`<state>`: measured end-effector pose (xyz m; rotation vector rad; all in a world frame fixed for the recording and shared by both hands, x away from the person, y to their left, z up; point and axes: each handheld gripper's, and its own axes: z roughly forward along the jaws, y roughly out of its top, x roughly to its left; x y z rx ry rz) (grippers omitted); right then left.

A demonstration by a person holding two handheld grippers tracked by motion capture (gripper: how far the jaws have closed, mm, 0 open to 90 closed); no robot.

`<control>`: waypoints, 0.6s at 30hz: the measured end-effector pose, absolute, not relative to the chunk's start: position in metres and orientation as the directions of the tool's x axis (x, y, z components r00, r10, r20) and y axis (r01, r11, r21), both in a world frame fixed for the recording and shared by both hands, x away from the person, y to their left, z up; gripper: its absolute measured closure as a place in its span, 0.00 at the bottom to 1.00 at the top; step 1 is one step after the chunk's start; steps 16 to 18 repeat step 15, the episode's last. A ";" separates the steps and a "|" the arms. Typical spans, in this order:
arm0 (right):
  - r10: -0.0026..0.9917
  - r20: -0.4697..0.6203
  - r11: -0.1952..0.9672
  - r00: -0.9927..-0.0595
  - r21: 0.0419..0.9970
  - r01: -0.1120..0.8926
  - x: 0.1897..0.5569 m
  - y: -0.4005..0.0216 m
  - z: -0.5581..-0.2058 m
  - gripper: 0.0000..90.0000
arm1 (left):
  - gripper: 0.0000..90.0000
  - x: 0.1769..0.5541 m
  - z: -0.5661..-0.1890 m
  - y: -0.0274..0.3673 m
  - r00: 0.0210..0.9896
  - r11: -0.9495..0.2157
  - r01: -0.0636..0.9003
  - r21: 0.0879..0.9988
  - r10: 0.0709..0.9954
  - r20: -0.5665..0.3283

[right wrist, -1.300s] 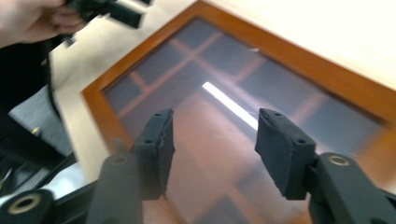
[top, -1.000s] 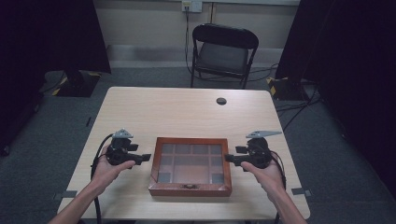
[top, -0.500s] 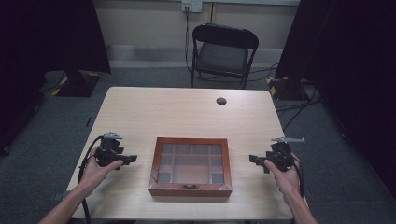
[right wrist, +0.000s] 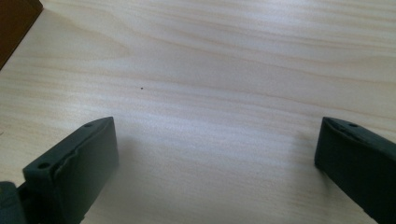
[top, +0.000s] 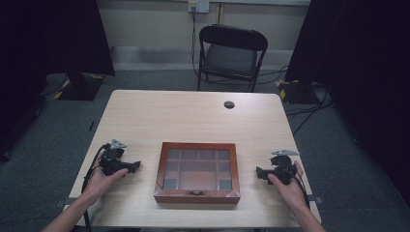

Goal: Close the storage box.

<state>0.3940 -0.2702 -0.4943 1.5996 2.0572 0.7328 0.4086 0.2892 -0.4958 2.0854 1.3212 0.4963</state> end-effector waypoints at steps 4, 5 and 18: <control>0.971 -0.014 0.184 -0.240 0.684 0.706 0.393 -0.269 -0.498 0.00 | 0.00 0.407 -0.503 0.288 0.444 -0.313 0.630 0.711 0.896 0.001; 0.973 -0.011 0.170 -0.232 0.712 0.681 0.392 -0.268 -0.501 0.00 | 0.00 0.407 -0.503 0.288 0.443 -0.311 0.629 0.713 0.896 0.000; 0.977 -0.012 0.160 -0.215 0.710 0.686 0.392 -0.266 -0.501 0.00 | 0.00 0.409 -0.503 0.290 0.472 -0.329 0.619 0.713 0.882 -0.003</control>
